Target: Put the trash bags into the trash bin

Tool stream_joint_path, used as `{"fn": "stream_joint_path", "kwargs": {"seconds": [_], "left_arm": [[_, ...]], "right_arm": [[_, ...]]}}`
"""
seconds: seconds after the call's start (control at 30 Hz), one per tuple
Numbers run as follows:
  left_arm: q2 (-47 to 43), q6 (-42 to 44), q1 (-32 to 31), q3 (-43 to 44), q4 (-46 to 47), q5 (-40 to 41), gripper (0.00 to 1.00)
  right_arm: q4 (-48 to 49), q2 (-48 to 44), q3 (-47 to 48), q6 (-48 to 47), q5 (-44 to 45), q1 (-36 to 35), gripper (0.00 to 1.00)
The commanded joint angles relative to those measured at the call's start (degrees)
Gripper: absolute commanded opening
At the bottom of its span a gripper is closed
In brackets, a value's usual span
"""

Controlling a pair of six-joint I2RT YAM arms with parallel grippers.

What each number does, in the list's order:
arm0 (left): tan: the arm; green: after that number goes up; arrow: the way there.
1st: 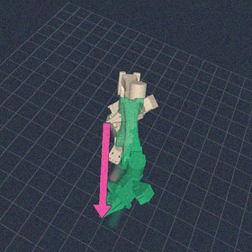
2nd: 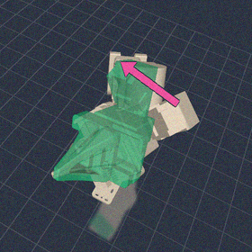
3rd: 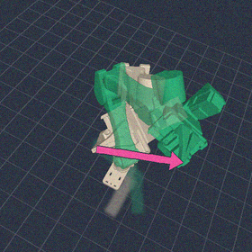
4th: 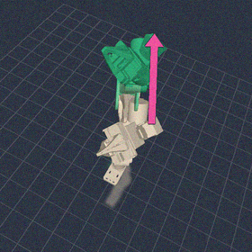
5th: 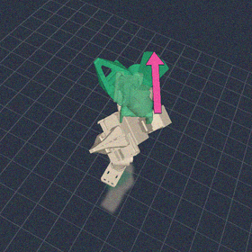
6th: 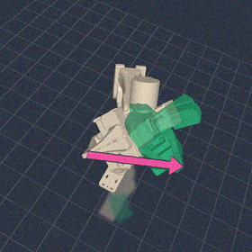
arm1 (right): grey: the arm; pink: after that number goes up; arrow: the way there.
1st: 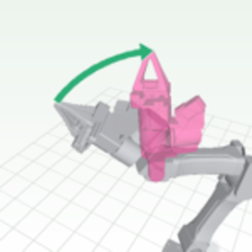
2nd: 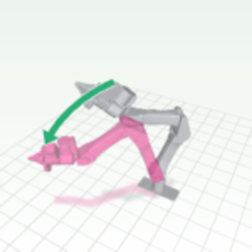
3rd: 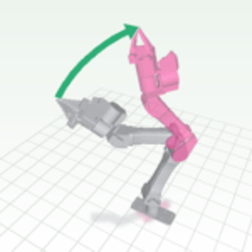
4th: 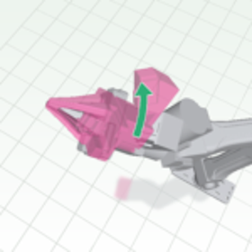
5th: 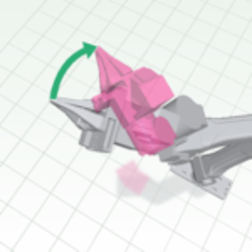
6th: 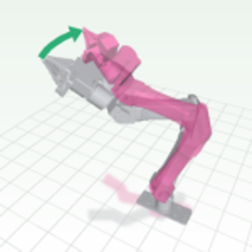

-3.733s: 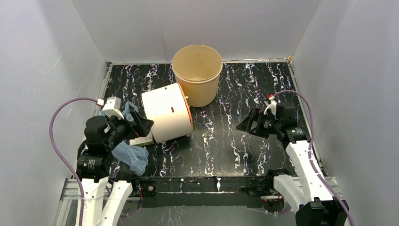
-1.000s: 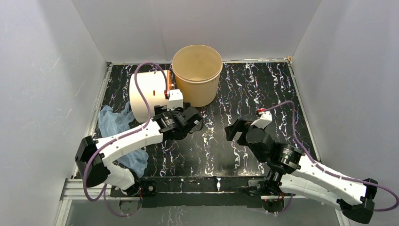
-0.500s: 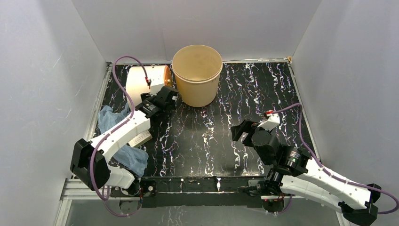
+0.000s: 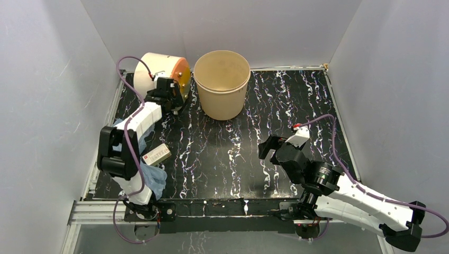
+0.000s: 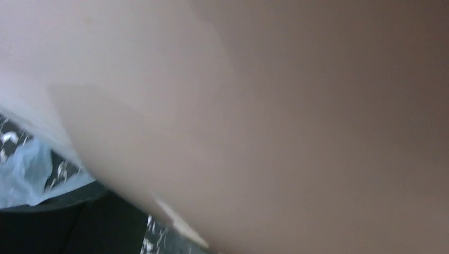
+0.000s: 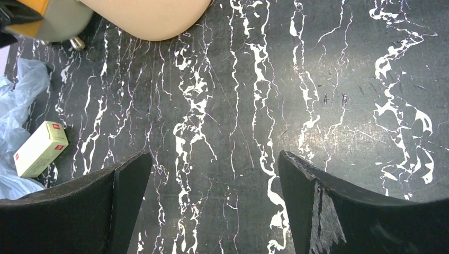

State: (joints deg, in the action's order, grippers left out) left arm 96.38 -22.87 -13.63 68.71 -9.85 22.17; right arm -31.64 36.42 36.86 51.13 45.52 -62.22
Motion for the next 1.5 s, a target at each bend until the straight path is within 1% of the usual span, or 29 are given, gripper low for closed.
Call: {"fn": "stream_joint_path", "kwargs": {"seconds": [0.0,0.07,0.17,0.27,0.37,0.43,0.5,0.57,0.6,0.63,0.67,0.73,0.8,0.83,0.87,0.93,0.97,1.03,1.1,1.13,1.2,1.23,1.3,1.4,1.43,1.47], "left_arm": [[5.3,2.6,4.2,6.1,2.6,-9.4,0.78],[7.2,2.8,5.2,7.5,3.9,-11.4,0.78],[10.4,4.5,5.8,11.4,2.2,-10.5,0.78],[12.8,6.7,6.7,13.7,2.4,-11.3,0.78],[14.1,8.2,7.3,15.0,1.5,-11.0,0.8],[14.0,8.1,7.8,15.4,1.3,-15.1,0.83],[12.0,7.0,7.8,14.7,0.3,-18.7,0.86],[8.2,5.7,7.8,11.2,1.0,-21.2,0.88],[6.0,4.9,7.8,9.6,0.6,-21.8,0.88],[3.7,4.4,7.9,8.1,0.1,-22.1,0.89],[1.3,3.9,7.9,6.5,-0.3,-23.1,0.89],[-3.3,3.5,7.9,3.6,-2.1,-25.0,0.9],[-9.1,2.5,7.9,0.9,-4.1,-24.2,0.91],[-11.7,0.6,8.0,-0.4,-5.8,-20.1,0.92],[-13.9,-0.8,8.0,-2.0,-7.0,-18.2,0.93],[-18.7,-3.4,8.2,-4.9,-9.6,-15.0,0.93],[-21.1,-4.2,8.3,-6.4,-11.0,-13.5,0.94],[-25.9,-7.2,8.3,-9.5,-13.9,-7.7,0.94],[-29.8,-9.3,8.5,-11.2,-17.1,-2.1,0.94],[-31.1,-12.4,8.5,-11.7,-19.7,1.2,0.94],[-33.3,-14.1,8.5,-12.8,-23.3,6.0,0.94],[-34.2,-16.1,8.6,-12.9,-25.9,10.1,0.94],[-35.2,-16.9,8.6,-12.6,-29.5,16.0,0.94],[-35.1,-20.3,8.8,-11.9,-34.5,21.6,0.94],[-35.0,-22.6,8.9,-11.8,-37.5,22.9,0.94],[-35.1,-23.8,9.0,-12.4,-38.3,23.2,0.94]], "right_arm": [[0.7,0.5,2.0,1.2,2.2,0.2,0.99],[1.2,0.9,1.9,1.4,2.1,0.2,0.99],[1.9,1.5,2.2,1.2,2.1,0.2,0.99],[2.1,2.7,3.5,-0.2,2.3,0.3,0.99],[1.4,5.2,5.7,-1.2,2.8,0.8,0.99],[1.9,8.1,7.2,-3.1,1.2,2.6,0.99],[4.6,12.3,8.6,-7.2,-5.1,8.3,0.99],[7.3,17.7,11.6,-11.3,-19.3,17.9,0.99],[9.5,20.5,12.6,-13.4,-30.0,22.4,0.99],[11.4,23.1,13.6,-14.5,-37.1,26.2,0.99],[13.4,26.0,14.5,-15.0,-41.9,28.4,0.99],[19.5,31.0,15.9,-15.6,-48.4,29.4,0.99],[26.7,35.7,17.1,-14.8,-51.2,29.1,0.99],[30.3,38.2,17.4,-14.1,-51.0,28.7,0.99],[34.8,40.3,17.7,-13.7,-49.1,28.0,0.99],[42.1,45.0,18.6,-14.2,-42.6,26.0,0.99],[44.1,47.1,19.8,-15.1,-40.4,24.9,0.99],[46.7,50.7,22.1,-15.8,-36.2,22.9,0.99],[50.9,54.4,23.2,-15.5,-34.0,21.5,0.99],[52.1,56.2,24.0,-14.9,-31.5,21.0,0.99],[54.0,59.6,25.6,-14.9,-27.0,20.6,0.99],[54.4,61.0,26.8,-14.9,-24.1,20.6,0.99],[54.5,64.0,30.0,-15.1,-20.7,20.8,0.99],[54.2,66.9,32.7,-15.9,-16.2,21.0,0.99],[53.3,67.6,33.2,-15.5,-14.9,21.3,0.99],[52.9,68.0,33.5,-15.3,-14.3,21.7,0.99]]}}
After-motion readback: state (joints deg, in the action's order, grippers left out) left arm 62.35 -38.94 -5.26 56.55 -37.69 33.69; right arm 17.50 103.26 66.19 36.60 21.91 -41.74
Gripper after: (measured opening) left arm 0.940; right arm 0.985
